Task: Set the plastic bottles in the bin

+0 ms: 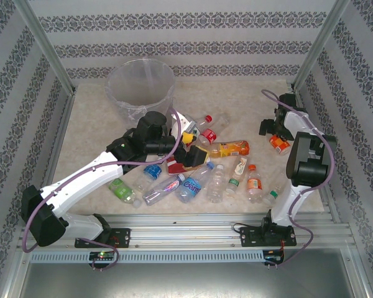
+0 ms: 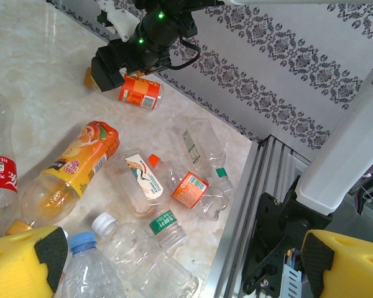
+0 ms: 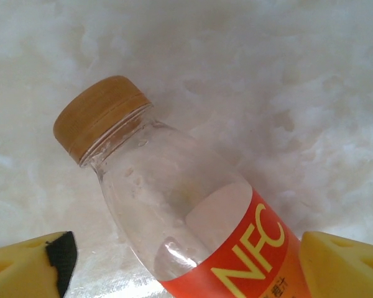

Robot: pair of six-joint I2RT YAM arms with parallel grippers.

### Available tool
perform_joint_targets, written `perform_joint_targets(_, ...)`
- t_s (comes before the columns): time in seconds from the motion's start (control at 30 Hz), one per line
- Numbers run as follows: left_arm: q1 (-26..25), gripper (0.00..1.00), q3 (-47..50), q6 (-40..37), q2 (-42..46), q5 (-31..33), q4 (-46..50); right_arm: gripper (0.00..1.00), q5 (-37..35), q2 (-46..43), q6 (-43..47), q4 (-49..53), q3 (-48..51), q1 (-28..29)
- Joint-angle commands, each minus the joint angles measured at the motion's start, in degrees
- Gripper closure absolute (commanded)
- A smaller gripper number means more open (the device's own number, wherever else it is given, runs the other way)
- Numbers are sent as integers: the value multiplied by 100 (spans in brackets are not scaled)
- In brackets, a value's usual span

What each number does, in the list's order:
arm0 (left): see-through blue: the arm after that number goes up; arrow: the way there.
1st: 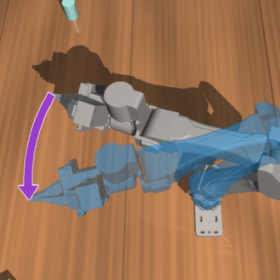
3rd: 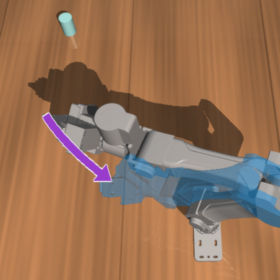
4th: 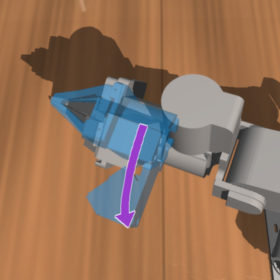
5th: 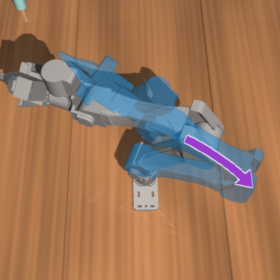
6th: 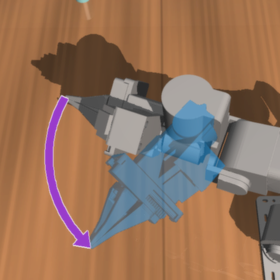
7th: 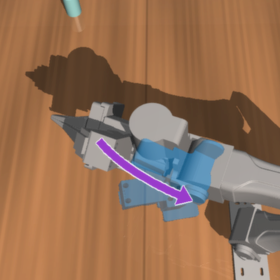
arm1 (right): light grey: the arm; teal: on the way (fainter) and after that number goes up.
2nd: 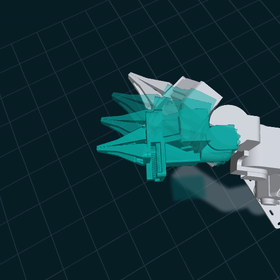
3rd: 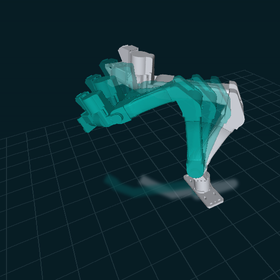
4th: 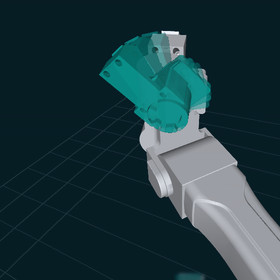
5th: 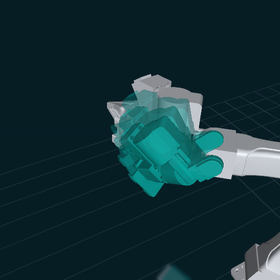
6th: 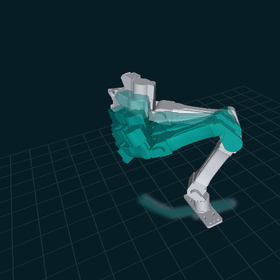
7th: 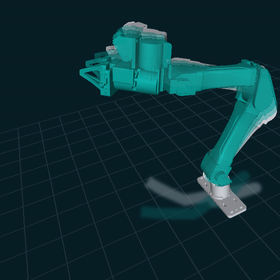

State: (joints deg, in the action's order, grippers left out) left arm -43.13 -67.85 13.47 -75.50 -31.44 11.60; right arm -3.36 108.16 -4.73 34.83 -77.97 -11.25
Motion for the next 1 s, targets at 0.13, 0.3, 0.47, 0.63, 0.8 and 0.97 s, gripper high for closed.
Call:
perform_joint_targets(0.13, -81, 3, -176, -119, -27, -16, 105, 18, -37, 34, -133, 108, 116, 241)
perform_joint_targets(0.3, -90, 3, -182, -117, -28, -15, 115, 21, -13, 89, -120, 129, 144, 311)
perform_joint_targets(0.47, -99, 3, -177, -116, -40, -9, 119, 26, -147, 174, -156, 200, 119, 352)
perform_joint_targets(0.63, -107, 3, -175, -74, -96, -43, 109, 27, -164, 211, -211, 226, 148, 351)
perform_joint_targets(0.8, -116, 3, -175, -90, -96, -29, 111, 27, -154, 250, -261, 219, 175, 351)
perform_joint_targets(0.97, -125, 3, -175, -97, -121, -24, 116, 33, -105, 267, -278, 190, 204, 351)
